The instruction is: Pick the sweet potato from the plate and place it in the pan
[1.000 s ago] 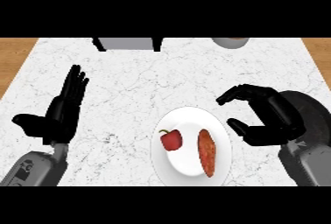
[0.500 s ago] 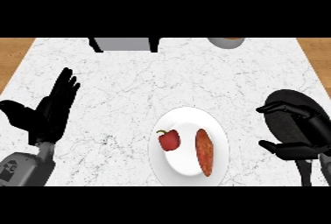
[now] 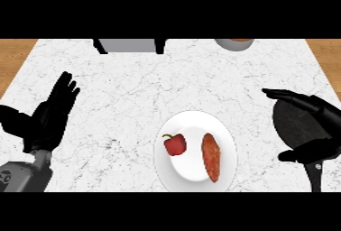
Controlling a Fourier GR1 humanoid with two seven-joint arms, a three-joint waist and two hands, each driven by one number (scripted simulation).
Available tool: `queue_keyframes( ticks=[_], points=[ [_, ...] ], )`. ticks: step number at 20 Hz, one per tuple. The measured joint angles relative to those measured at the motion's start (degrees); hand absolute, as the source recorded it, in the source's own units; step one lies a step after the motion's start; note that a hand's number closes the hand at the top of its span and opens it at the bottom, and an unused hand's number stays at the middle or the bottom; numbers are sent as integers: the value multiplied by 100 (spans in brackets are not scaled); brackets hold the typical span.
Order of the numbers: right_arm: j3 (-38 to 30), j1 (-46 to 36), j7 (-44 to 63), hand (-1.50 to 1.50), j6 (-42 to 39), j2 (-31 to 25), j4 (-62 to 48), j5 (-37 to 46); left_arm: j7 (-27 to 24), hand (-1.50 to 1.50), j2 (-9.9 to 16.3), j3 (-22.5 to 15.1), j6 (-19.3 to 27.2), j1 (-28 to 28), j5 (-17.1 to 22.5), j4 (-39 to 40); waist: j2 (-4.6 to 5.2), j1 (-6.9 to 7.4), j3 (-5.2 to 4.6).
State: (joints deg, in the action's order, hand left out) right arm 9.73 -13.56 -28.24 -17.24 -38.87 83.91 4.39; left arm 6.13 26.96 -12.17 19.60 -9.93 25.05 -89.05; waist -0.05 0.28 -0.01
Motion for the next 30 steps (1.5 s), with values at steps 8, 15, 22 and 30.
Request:
queue_keyframes(
  ticks=[8,15,22,30],
  points=[
    [899,-845,1369,-150,-199,125,489,1266,128,0,-69,54,-52,-12,-92,-76,-1,40,-5],
    [1791,-1285,2223,-150,-1253,83,549,1957,76,0,-154,124,-151,-45,-152,42,6,42,-7],
    [2125,-1207,2652,-150,-1891,276,1004,2564,182,0,-237,260,-227,128,-308,-155,-1,-8,-1],
    [2384,-869,3217,-150,-1957,419,1814,3623,275,0,-310,521,-404,90,-418,-101,-5,-35,1]
  ],
)
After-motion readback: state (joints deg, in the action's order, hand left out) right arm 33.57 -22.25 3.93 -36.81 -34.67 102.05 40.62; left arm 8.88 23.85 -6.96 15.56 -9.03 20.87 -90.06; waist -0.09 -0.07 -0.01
